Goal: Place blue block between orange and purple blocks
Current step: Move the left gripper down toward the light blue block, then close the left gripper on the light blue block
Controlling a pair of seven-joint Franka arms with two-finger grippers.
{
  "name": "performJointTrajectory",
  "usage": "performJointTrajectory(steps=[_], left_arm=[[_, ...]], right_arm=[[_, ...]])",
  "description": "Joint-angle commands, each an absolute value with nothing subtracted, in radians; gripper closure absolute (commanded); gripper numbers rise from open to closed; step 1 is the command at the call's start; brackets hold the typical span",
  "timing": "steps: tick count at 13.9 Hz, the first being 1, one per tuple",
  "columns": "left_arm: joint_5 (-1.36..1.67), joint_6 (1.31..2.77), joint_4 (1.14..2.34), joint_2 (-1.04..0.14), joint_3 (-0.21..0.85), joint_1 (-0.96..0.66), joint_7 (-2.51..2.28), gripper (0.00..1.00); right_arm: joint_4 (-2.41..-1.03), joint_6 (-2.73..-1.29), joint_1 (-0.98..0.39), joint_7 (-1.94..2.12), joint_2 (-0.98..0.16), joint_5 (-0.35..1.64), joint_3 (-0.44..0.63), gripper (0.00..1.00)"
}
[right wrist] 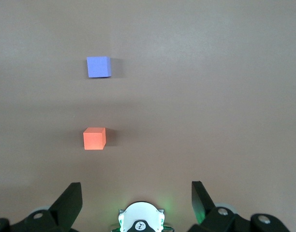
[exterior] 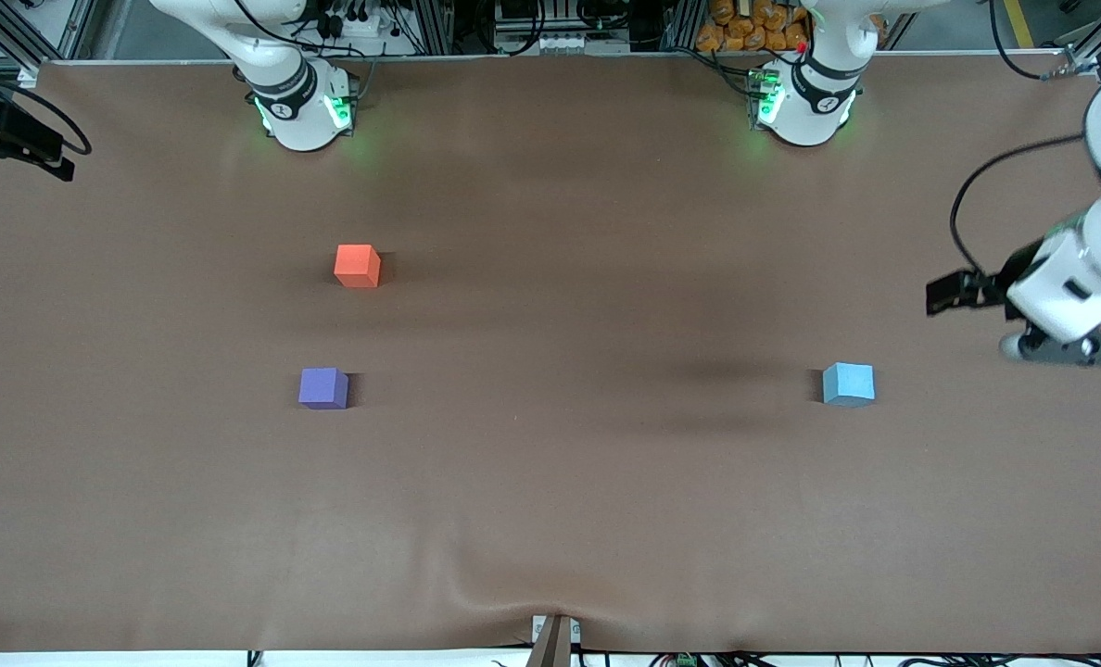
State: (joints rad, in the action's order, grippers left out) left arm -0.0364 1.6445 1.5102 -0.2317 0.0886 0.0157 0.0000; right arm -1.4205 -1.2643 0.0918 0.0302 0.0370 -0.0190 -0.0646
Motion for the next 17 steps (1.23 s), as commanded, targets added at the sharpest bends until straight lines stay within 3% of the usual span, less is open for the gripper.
performJointTrajectory(steps=[1,6,13,17], left_arm=[[-0.054,1.706,1.496,-0.314,0.095,0.018,0.005,0.0],[-0.054,1.857,1.561,-0.422,0.094,0.015,0.003,0.0],[-0.113,2.123,1.825,-0.465,0.094,0.014,-0.012,0.0],[-0.115,2.249,1.884,-0.509,0.094,0.015,-0.015,0.0]], right_arm=[[-1.399,-1.247,0.12,0.02,0.031,-0.006,-0.08,0.0],[-1.399,-1.247,0.121,0.021,0.029,-0.003,-0.08,0.0],[-1.399,-1.247,0.12,0.02,0.029,-0.003,-0.08,0.0],[-1.399,-1.247,0.117,0.018,0.029,-0.003,-0.08,0.0]])
